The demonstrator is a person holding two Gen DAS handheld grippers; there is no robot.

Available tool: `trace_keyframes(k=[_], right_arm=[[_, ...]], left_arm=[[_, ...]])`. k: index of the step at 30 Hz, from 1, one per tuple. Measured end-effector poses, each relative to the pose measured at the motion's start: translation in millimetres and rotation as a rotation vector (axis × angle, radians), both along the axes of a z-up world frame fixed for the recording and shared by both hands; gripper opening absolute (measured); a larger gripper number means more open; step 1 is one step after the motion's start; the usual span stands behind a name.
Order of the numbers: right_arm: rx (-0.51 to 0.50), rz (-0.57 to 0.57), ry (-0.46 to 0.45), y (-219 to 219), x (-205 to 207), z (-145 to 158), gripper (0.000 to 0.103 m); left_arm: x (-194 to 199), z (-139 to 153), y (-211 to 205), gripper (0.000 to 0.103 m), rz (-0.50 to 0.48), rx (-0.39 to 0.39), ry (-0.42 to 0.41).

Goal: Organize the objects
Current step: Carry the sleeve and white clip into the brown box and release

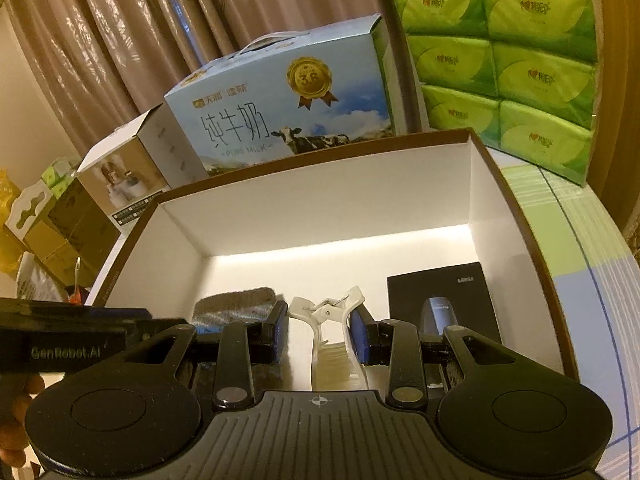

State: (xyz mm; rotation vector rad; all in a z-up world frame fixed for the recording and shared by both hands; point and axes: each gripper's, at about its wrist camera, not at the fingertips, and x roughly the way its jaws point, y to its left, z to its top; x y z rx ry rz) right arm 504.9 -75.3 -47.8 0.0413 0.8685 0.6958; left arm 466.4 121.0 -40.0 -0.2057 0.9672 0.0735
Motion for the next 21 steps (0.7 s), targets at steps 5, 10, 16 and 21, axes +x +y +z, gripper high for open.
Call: trace_keyframes(k=[5,10,16,21], right_arm=[[0.025,-0.003,-0.011,-2,-1,0,0.051],[0.001,0.019,-0.03,-7,-6,6,0.054],[-0.036,0.044,-0.032,-19,-17,16,0.068],[-0.053,0.047,-0.039,-31,-29,24,0.078]], left_arm=[[-7,-1,1,0.06,-0.014,0.026,0.01],[-13,4,-1,0.07,-0.032,0.063,0.007],[-23,11,-1,0.076,-0.038,0.073,0.008],[-33,18,-2,0.078,-0.036,0.083,0.005]])
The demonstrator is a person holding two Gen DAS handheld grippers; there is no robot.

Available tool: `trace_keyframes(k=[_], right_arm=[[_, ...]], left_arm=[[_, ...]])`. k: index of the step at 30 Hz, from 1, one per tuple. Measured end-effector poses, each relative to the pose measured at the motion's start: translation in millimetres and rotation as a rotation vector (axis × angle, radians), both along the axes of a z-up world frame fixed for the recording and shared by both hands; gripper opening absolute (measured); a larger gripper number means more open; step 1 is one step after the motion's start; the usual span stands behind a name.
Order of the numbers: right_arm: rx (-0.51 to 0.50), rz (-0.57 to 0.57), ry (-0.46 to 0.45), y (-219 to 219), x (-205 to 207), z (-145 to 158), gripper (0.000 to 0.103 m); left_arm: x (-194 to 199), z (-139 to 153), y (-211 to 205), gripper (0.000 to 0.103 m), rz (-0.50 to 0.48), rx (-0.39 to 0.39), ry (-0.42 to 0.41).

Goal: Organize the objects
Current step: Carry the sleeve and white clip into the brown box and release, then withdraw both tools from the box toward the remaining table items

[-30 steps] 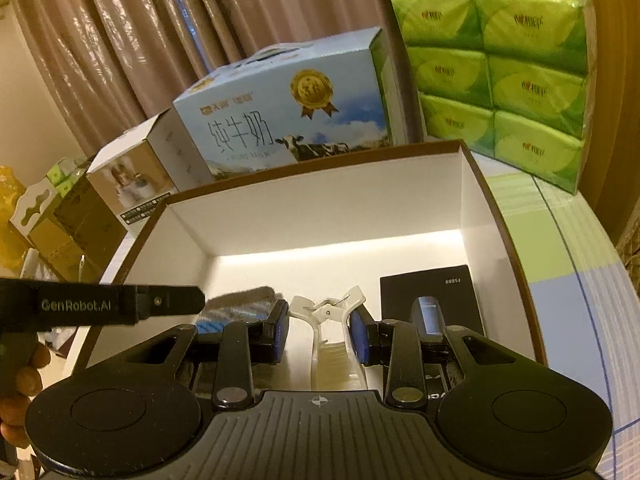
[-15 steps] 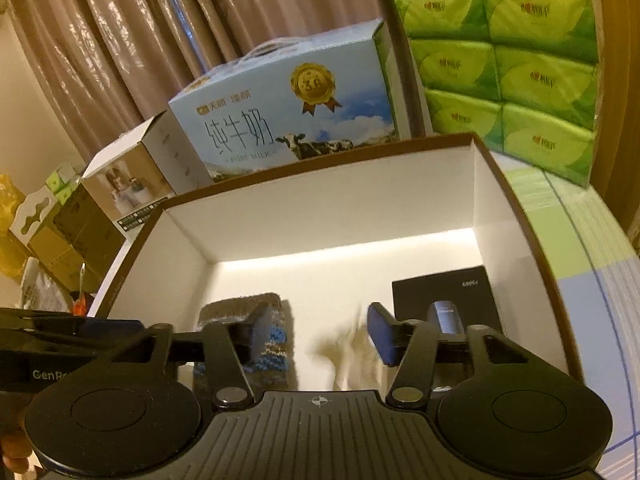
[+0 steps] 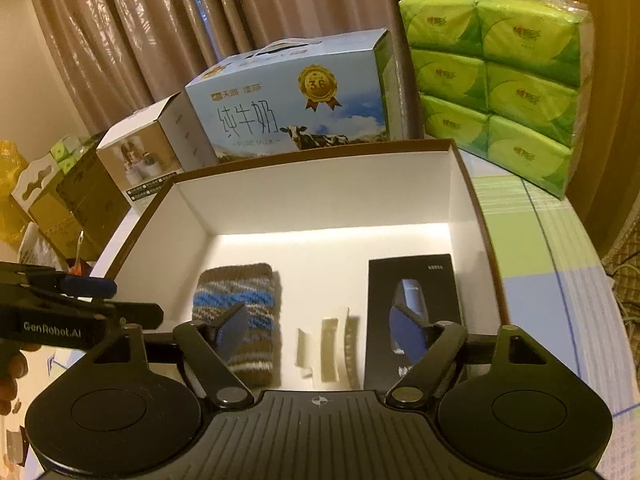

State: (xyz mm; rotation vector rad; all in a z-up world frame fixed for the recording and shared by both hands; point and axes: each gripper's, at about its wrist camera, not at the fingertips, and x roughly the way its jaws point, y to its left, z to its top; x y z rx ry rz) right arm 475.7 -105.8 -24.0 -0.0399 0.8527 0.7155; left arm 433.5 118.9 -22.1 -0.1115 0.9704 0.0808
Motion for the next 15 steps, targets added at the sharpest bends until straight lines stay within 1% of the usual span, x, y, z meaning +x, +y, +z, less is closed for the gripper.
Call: trace_keyframes(k=[5,12,15], right_arm=[[0.003,0.0,-0.002,-10,-15,9,0.084],[0.009,-0.003,-0.002,-22,-37,20,0.086],[0.018,-0.002,-0.001,-26,-47,24,0.087]], left_arm=[[-14,10,-4,0.08,-0.006,-0.004,-0.011],[-39,24,-13,0.08,-0.005,-0.007,-0.02],[-53,29,-16,0.081,0.002,-0.02,-0.033]])
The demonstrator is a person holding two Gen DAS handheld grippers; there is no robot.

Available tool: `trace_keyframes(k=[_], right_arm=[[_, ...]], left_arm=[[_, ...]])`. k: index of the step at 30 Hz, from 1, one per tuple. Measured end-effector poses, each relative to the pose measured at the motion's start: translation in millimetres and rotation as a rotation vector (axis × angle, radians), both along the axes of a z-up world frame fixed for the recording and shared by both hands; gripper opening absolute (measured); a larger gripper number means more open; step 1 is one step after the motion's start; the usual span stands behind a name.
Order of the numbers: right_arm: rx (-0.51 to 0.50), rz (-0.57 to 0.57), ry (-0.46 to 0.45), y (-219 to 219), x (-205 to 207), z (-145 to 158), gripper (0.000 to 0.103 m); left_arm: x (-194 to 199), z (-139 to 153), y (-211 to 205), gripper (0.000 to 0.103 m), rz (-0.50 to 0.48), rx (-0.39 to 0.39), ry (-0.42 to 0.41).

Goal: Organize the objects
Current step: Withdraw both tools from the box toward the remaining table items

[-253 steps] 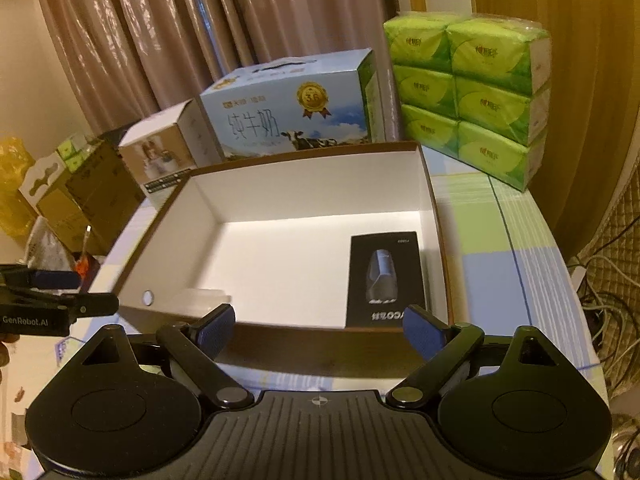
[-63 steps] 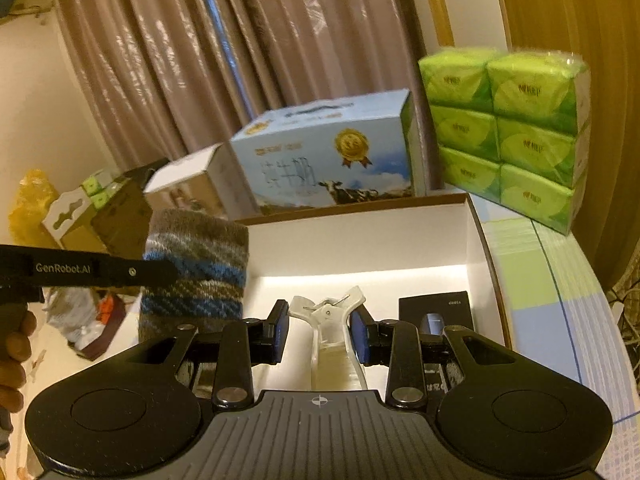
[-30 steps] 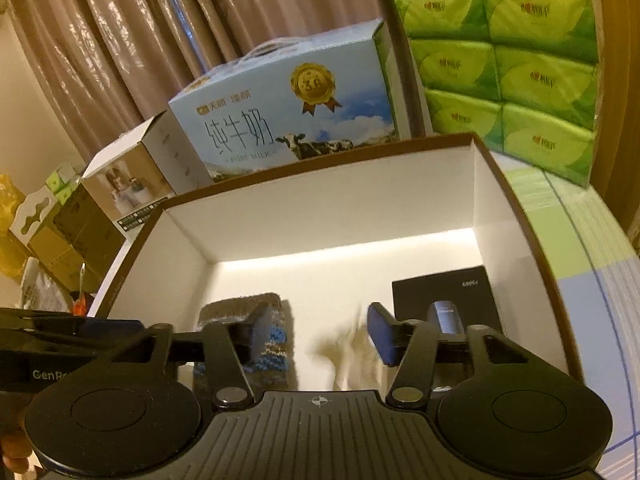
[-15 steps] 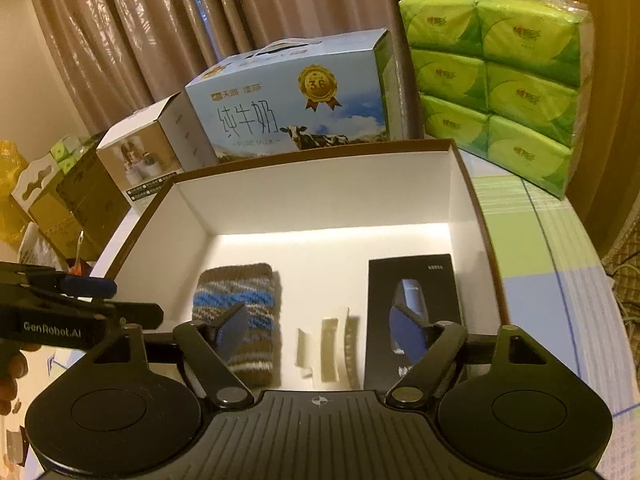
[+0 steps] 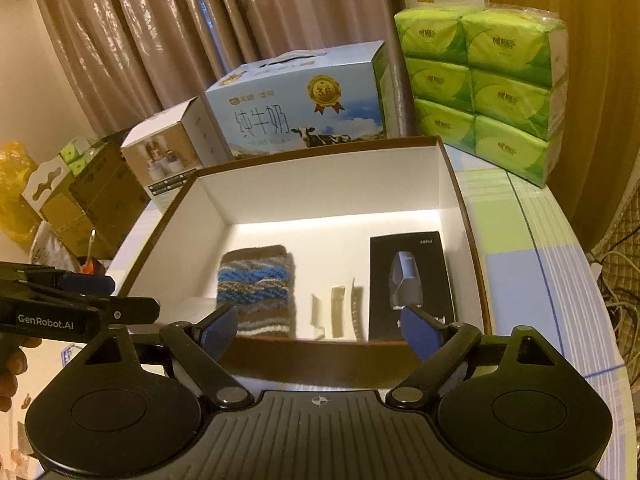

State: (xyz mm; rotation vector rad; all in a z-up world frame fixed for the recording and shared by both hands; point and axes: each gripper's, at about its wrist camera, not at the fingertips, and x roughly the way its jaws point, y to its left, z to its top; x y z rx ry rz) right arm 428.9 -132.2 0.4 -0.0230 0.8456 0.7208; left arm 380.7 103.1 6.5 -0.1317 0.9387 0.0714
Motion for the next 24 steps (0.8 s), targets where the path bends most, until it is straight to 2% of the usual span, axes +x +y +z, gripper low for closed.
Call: trace_keyframes(k=[11,24], right_arm=[[0.018,0.002,-0.004,-17,-35,12,0.089],[-0.002,-0.013,0.013,-42,-70,9,0.091]], left_arm=[[-46,15,-15,0.084,0.026,-0.012,-0.023],[-100,9,-22,0.084,0.062,-0.019,0.014]])
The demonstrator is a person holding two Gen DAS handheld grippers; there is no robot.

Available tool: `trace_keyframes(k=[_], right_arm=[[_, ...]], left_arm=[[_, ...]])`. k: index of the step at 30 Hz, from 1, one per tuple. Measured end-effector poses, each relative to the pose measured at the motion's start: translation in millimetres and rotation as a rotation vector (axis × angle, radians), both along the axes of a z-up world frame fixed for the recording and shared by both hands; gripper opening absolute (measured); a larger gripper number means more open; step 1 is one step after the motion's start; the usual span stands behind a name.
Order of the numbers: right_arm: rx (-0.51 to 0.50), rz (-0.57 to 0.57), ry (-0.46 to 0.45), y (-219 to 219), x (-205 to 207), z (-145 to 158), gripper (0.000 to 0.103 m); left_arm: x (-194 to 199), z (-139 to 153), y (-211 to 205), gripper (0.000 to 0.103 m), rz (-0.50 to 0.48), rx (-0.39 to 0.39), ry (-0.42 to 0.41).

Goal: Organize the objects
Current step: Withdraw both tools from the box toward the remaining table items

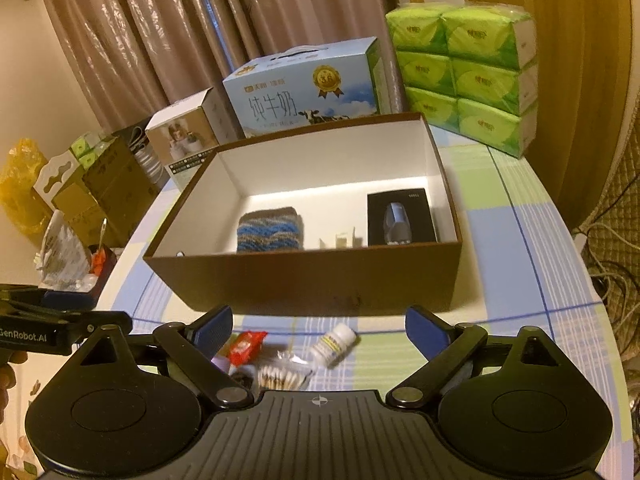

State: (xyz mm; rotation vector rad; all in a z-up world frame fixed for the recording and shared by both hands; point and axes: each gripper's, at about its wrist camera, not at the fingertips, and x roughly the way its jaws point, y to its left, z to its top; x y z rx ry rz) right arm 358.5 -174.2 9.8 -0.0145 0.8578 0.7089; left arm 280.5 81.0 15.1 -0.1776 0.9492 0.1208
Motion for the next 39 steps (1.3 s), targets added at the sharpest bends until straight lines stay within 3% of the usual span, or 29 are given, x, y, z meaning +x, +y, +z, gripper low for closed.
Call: trace_keyframes(k=[15,39], right_arm=[[-0.029,-0.001,0.031,-12,-27,-11,0.091],[-0.083,0.013,0.102,-11,-45,-38,0.091]], left_arm=[[-43,-15,5,0.084,0.054,0.005,0.052],[-52,-35,1,0.084,0.053,0.026,0.114]])
